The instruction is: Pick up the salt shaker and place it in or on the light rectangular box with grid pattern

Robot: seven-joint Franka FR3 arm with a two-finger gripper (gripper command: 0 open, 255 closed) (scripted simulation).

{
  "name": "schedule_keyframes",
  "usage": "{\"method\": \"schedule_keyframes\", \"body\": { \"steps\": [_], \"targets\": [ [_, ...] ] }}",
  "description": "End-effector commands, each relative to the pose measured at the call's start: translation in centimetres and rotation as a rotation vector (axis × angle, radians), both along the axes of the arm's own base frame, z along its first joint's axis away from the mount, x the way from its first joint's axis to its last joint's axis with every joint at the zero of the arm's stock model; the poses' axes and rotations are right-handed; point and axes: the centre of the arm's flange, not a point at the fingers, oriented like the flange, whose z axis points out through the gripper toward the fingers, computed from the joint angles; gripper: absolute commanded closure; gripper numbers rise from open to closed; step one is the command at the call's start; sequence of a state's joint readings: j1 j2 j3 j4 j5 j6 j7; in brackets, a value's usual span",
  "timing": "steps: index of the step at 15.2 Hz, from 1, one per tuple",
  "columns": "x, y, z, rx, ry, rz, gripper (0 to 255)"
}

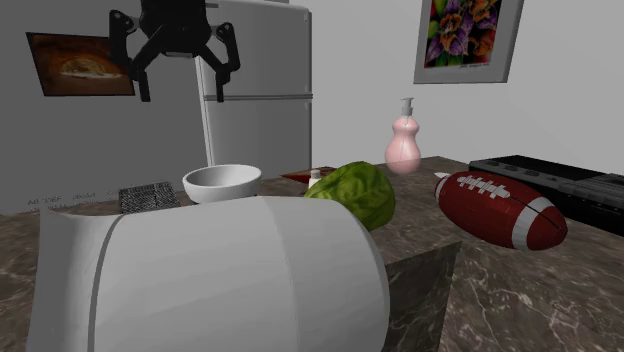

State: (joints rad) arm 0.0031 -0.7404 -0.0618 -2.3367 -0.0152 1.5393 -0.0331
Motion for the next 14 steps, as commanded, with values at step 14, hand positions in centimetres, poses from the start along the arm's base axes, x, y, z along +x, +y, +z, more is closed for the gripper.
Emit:
{"method": "schedule_keyframes", "body": {
  "steps": [14],
  "targets": [
    [9.3, -12.1, -7.2, -0.016, -0.015, 0.013, 0]
  ]
}}
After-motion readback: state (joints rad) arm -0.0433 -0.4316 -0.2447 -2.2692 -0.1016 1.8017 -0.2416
